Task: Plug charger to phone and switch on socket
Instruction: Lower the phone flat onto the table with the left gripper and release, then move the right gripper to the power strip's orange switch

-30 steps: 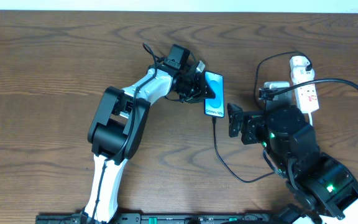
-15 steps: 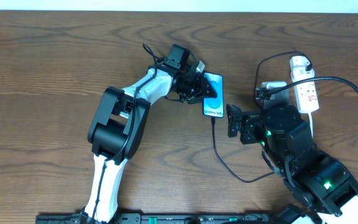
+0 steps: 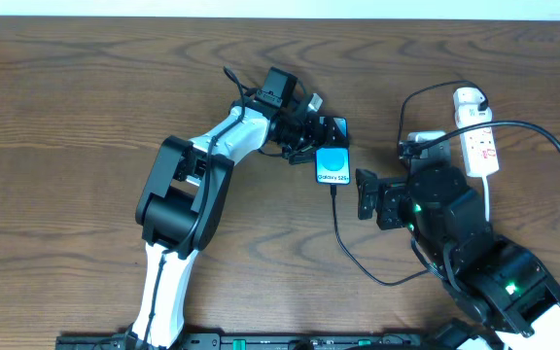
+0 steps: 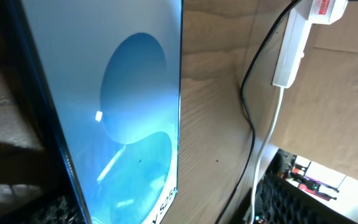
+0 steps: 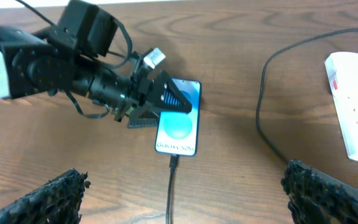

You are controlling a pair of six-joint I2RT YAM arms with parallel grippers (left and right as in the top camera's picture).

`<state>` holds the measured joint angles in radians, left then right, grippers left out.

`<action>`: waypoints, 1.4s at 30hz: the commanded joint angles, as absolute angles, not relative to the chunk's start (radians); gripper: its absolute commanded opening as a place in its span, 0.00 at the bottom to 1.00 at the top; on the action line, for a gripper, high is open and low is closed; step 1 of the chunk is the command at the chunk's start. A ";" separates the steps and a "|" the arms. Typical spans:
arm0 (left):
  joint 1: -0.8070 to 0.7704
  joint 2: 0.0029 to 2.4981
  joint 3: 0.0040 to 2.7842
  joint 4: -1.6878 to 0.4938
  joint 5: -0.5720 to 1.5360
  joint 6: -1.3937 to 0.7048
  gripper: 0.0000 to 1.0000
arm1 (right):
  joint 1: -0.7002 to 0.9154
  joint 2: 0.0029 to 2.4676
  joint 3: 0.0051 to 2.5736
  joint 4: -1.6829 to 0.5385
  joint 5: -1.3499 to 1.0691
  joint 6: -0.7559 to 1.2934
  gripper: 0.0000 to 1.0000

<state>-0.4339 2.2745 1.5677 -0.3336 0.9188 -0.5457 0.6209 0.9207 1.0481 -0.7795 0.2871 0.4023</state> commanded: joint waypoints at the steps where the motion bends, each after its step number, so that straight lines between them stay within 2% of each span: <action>1: -0.434 2.267 1.560 -0.345 0.886 -0.535 0.90 | 0.614 0.933 1.051 -0.797 0.293 0.414 0.99; 10: -0.434 2.267 1.560 -0.486 0.640 -0.535 0.99 | 0.614 0.954 1.051 -0.798 0.275 0.415 0.99; 17: -0.434 2.267 1.560 -0.489 0.630 -0.532 1.00 | 0.615 0.974 1.051 -0.798 0.270 0.414 0.99; 22: -0.430 2.267 1.561 -0.485 0.630 -0.438 1.00 | 0.615 0.999 1.051 -0.795 0.235 0.415 0.99; 29: -0.348 2.228 1.569 -0.494 0.631 -0.396 1.00 | 0.614 1.017 1.051 -0.785 0.227 0.484 0.97; 30: -0.332 2.212 1.569 -0.497 0.631 -0.396 1.00 | 0.612 1.017 1.051 -0.785 0.230 0.507 0.94; 32: -0.280 2.144 1.569 -0.512 0.630 -0.386 1.00 | 0.594 1.017 1.051 -0.799 0.231 0.554 0.79; 36: -0.212 2.019 1.569 -0.570 0.624 -0.316 1.00 | 0.528 1.018 1.051 -0.843 0.243 0.554 0.38; 39: -0.163 1.887 1.569 -0.675 0.518 -0.280 1.00 | 0.440 1.021 1.051 -0.891 0.246 0.554 0.12; 42: -0.138 1.762 1.569 -0.797 0.384 -0.254 1.00 | 0.346 1.037 1.051 -0.929 0.268 0.577 0.05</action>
<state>-0.1551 1.9060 1.5692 -0.7143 0.5571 -0.3229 0.4347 1.0218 1.0477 -0.9028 0.2287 0.5453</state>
